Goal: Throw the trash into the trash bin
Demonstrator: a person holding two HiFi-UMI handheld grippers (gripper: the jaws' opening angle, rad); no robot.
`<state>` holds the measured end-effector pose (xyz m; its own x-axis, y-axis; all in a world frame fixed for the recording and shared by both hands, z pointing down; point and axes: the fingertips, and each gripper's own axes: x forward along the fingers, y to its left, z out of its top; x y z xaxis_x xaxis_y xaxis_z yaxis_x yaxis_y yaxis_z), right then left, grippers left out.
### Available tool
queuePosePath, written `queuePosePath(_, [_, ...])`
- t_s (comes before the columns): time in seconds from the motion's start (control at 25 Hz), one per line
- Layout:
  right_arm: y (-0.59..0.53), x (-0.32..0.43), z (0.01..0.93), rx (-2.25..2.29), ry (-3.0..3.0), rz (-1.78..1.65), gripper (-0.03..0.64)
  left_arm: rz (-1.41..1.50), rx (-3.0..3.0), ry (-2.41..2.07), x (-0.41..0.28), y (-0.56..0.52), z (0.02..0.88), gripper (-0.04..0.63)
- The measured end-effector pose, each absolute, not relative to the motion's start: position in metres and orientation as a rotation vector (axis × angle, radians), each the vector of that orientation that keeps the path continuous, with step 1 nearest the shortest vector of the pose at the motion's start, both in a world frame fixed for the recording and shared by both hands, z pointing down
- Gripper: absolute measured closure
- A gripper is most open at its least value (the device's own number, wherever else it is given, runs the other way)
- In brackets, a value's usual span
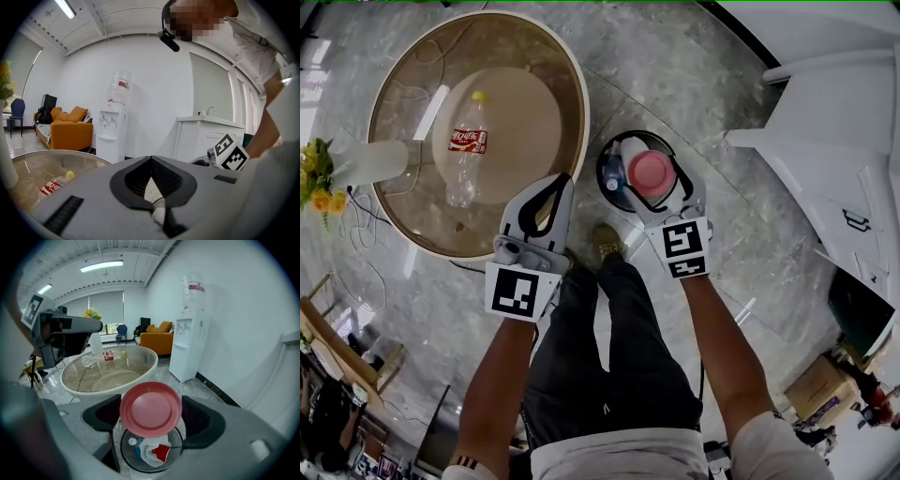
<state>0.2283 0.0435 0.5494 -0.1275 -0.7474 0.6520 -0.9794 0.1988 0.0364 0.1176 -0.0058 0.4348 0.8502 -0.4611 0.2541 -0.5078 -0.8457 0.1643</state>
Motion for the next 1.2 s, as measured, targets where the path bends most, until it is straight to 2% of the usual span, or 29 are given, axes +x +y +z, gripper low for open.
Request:
queuePosePath(0.44, [0.038,0.238,0.569,1.569,-1.941,0.603,0.199,0.334,2.800,-0.758,0.122,-0.008,0.440,0.595])
queuePosePath(0.68, [0.036,0.233,0.559,1.563,-1.992,0.517,0.221,0.323,2.792,-0.781,0.120,-0.009,0.440,0.595])
queuePosePath(0.8, [0.034,0.229,0.545,1.580,-2.035,0.446,0.329,0.321,2.786,-0.792,0.118,-0.009,0.439,0.595])
queuePosePath(0.88, [0.031,0.229,0.533,1.601,-2.052,0.384,0.444,0.321,2.781,-0.800,0.116,-0.009,0.439,0.595])
queuePosePath(1.0, [0.026,0.225,0.518,1.616,-2.081,0.306,0.567,0.316,2.775,-0.818,0.112,-0.010,0.439,0.595])
queuePosePath(1.08, [0.022,0.220,0.508,1.617,-2.108,0.287,0.614,0.315,2.775,-0.831,0.108,-0.012,0.439,0.595])
queuePosePath(1.2, [0.013,0.208,0.490,1.614,-2.154,0.273,0.615,0.309,2.779,-0.857,0.101,-0.015,0.436,0.595])
